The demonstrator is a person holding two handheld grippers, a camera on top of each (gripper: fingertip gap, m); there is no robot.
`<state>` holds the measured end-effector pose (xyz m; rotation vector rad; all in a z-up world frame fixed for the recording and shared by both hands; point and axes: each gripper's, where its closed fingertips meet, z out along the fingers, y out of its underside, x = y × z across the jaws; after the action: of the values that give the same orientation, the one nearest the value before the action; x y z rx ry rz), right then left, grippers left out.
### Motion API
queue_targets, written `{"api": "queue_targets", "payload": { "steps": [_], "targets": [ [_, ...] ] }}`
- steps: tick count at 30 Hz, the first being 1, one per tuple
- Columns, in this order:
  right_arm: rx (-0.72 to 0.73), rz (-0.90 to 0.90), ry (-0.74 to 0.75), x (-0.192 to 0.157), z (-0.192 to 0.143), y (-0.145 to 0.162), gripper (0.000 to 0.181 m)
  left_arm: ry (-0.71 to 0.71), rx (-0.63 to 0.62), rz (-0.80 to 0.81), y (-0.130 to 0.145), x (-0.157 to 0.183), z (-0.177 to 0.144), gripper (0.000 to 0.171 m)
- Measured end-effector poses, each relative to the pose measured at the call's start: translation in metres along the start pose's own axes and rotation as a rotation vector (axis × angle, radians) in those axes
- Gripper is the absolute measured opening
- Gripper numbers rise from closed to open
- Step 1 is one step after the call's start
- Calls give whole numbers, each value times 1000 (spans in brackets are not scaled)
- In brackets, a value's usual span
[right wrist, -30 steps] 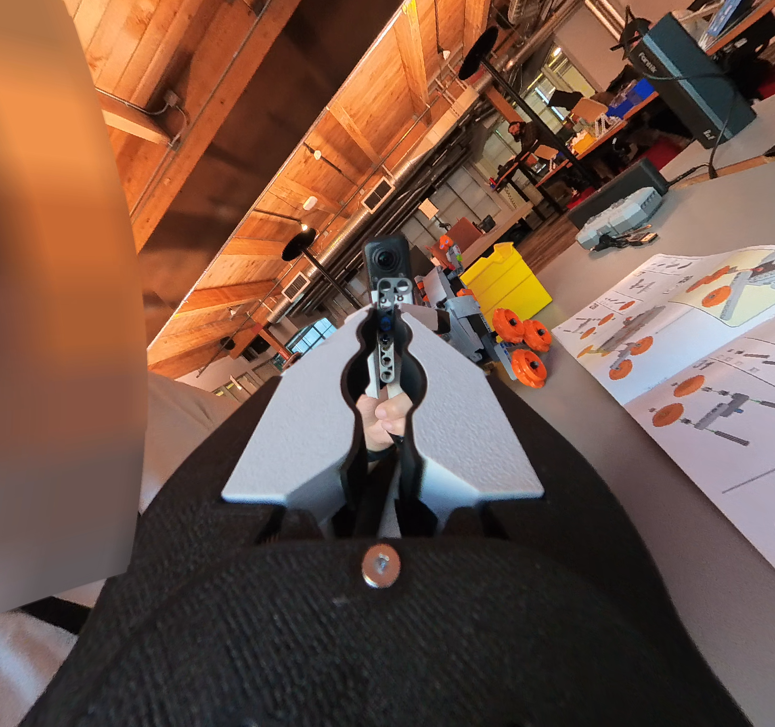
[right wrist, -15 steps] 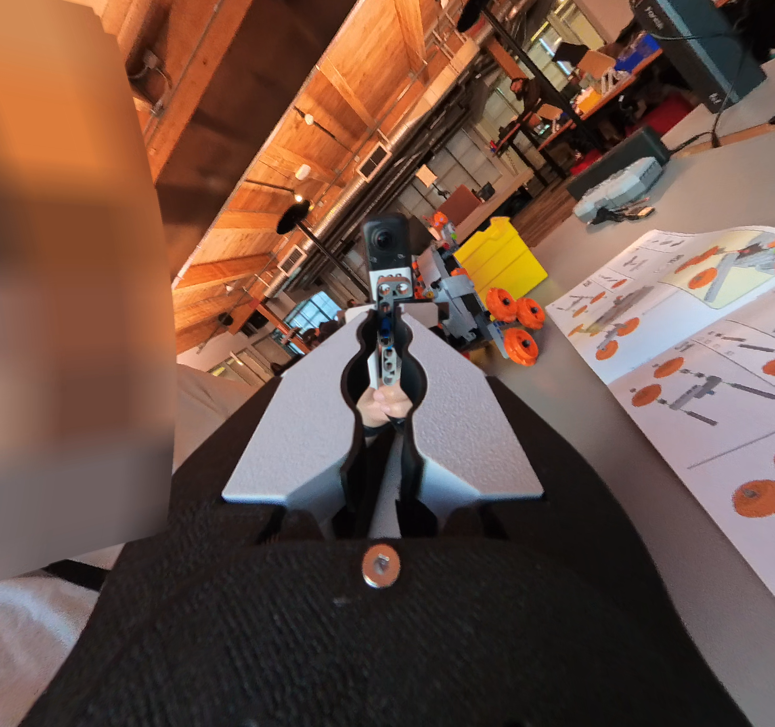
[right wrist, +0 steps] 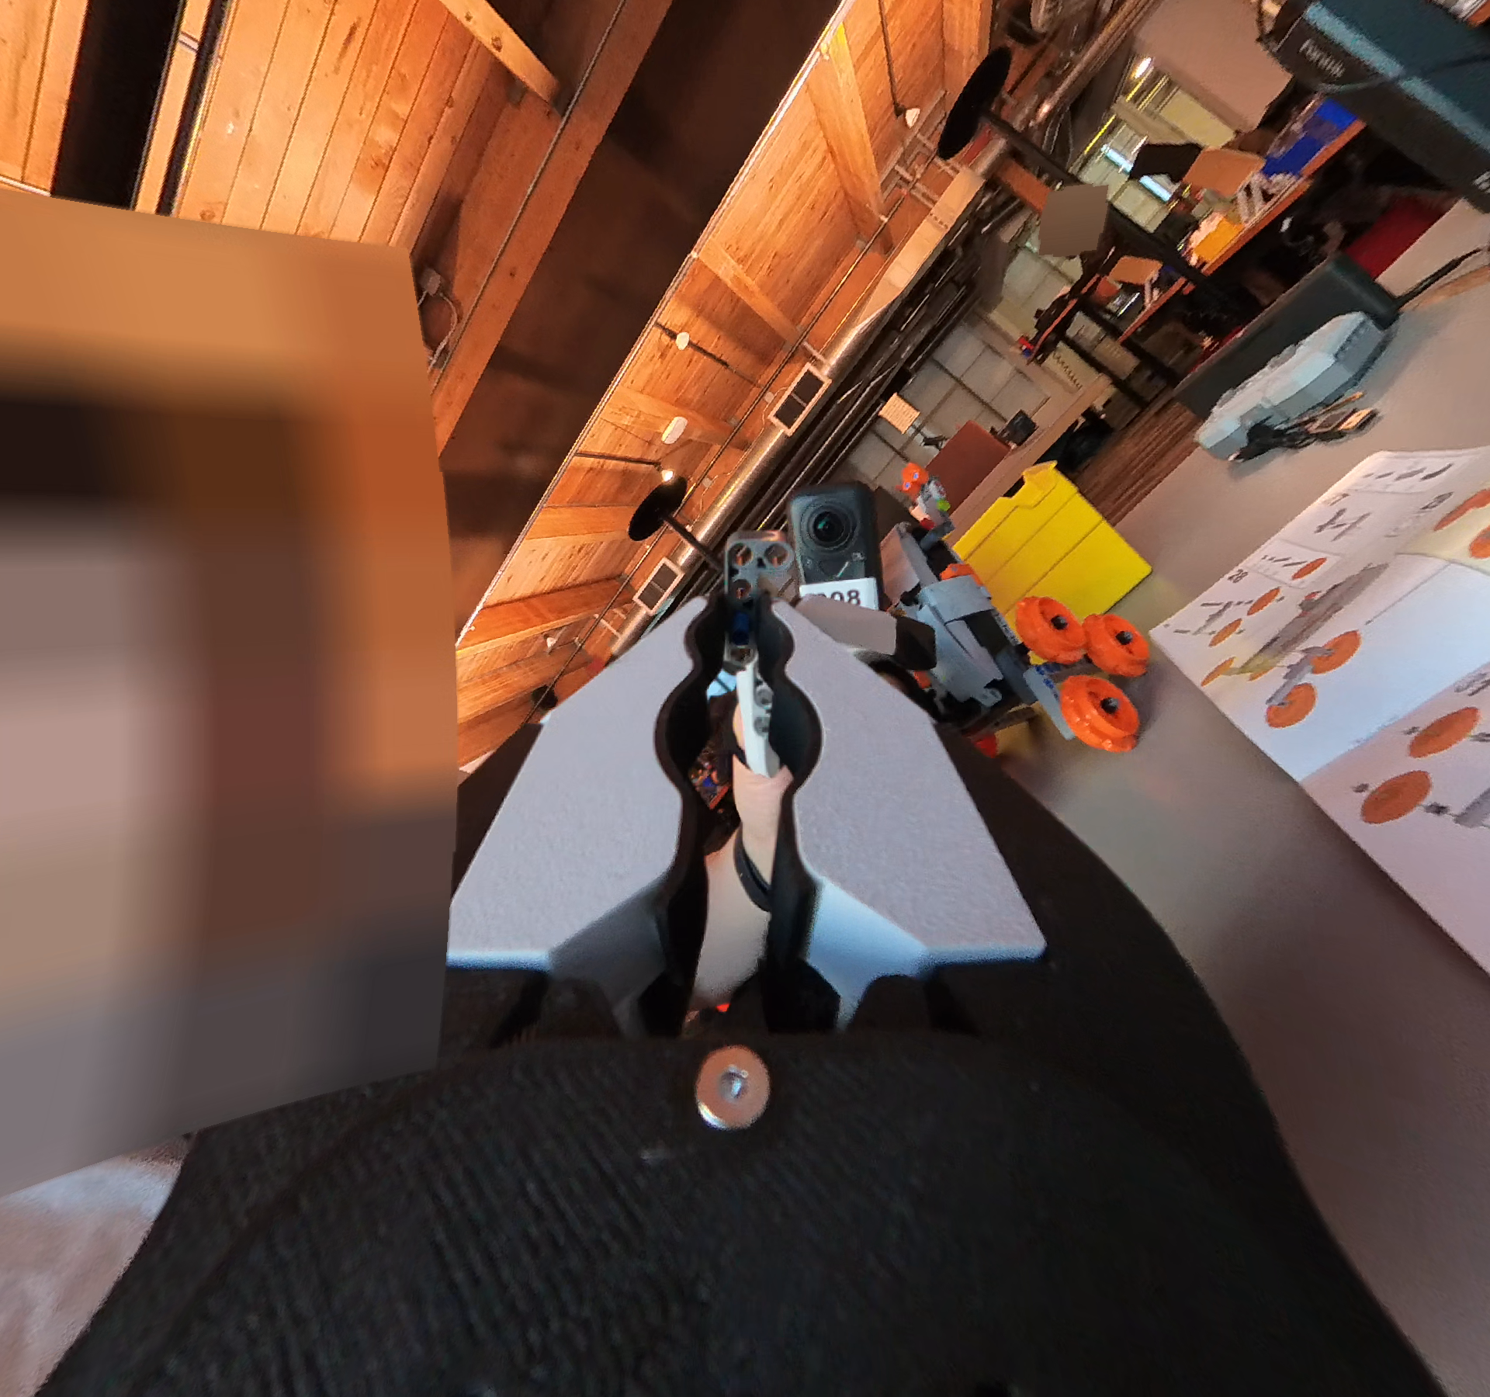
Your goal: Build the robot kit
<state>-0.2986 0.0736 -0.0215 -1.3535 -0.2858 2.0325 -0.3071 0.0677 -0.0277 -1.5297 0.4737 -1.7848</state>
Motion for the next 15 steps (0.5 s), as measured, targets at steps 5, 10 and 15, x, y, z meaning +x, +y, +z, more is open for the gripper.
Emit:
{"api": "queue_targets", "payload": {
  "steps": [5,10,15],
  "targets": [
    [-9,-14,14,1,2,2,6,-2,3,2,2,0,1,4],
    [-15,-40,35,3,3,4,6,3,15,-10,0,0,1,5],
    [30,-46,52,4,5,2,6,-13,28,16,-2,0,0,4]
  ]
}}
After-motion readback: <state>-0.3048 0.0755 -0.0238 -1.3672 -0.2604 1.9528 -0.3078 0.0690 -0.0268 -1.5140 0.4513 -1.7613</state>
